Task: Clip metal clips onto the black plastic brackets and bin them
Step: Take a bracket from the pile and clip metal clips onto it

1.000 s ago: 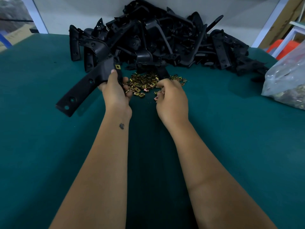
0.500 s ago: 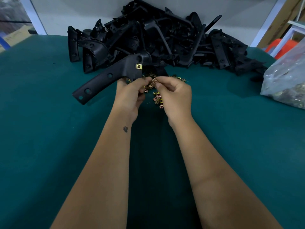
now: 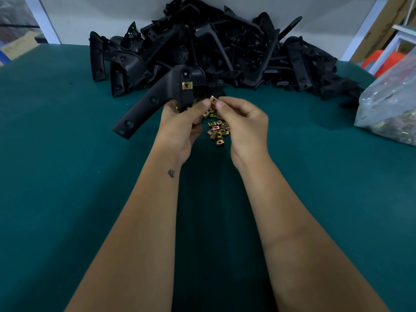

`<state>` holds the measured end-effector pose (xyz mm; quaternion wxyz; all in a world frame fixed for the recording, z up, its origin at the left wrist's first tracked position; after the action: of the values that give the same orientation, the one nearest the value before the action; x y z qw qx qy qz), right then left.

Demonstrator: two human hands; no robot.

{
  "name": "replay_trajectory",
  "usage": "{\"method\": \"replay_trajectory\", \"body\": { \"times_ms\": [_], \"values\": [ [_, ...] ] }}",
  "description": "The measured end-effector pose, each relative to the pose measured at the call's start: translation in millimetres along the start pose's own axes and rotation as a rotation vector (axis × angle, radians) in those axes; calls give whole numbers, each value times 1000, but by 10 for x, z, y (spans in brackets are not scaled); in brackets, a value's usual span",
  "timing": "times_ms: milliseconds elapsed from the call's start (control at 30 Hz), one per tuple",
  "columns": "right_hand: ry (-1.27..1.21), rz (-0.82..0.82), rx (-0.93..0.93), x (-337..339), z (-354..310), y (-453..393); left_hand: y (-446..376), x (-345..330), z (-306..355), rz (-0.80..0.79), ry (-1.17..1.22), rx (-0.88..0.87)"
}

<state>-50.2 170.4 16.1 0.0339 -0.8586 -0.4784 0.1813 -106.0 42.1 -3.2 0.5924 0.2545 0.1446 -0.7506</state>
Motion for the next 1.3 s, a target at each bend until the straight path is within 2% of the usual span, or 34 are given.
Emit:
{"method": "replay_trajectory", "body": {
  "times_ms": [400, 533, 667, 767, 867, 1033, 1133, 1233, 1300],
  "values": [
    [22, -61, -110, -38, 116, -16, 0, -35, -58, -43, -31, 18],
    [30, -106, -126, -62, 118, 3, -7, -7, -77, -3, -24, 44],
    [7, -53, -130, -20, 80, 1, -7, 3, -93, 32, -93, 70],
    [-11, -26, -147, 4, 64, 7, 0, -72, -131, -19, -77, 123],
    [-26, -87, -120, -74, 33, 20, 19, -109, -140, -34, -75, 145],
    [-30, -179, -25, -172, -50, 46, 57, -116, -71, 12, -558, 5],
    [-70, -95, -26, -82, -55, 23, 118, -197, -32, -23, -749, -114],
    [-189, 48, -86, 76, -31, -21, 164, -181, 18, 38, -788, -211],
    [-246, 91, -113, 146, -26, -39, 148, -111, 76, 112, -674, -222]
  ]
}}
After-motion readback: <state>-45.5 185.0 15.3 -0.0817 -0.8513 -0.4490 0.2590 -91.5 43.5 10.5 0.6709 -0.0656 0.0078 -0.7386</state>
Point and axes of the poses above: each hand's wrist, its own y-axis away from the middle knuckle, its own x-axis out of the back of the hand, z = x × y, the point moved 8 cm from there along -y, towards the middle knuckle, and after that the axes turned 2 degrees about x, right-handed, at the moved point
